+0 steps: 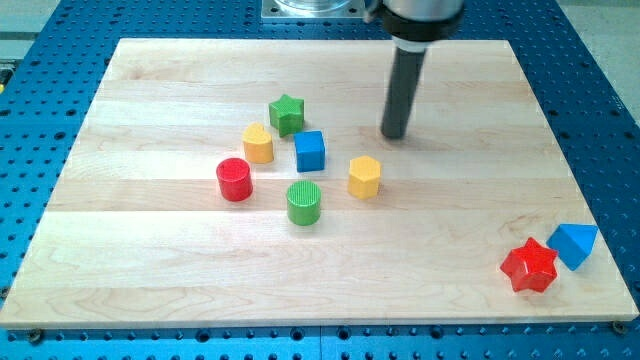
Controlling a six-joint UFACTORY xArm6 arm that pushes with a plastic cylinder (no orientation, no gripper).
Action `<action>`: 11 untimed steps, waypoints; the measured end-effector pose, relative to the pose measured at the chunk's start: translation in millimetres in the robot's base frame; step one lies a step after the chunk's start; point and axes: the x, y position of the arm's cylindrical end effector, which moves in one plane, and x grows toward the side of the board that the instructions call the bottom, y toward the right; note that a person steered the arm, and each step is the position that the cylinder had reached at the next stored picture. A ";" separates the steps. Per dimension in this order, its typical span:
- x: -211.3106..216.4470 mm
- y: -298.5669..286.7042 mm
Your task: Place the yellow hexagon diagonal to the red star
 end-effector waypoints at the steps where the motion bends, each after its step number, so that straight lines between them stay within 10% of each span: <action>1: 12.4 -23.6; 3: 121.3 -50.5; 7: 128.7 110.3; 9: 94.1 44.3; 11: 193.0 20.7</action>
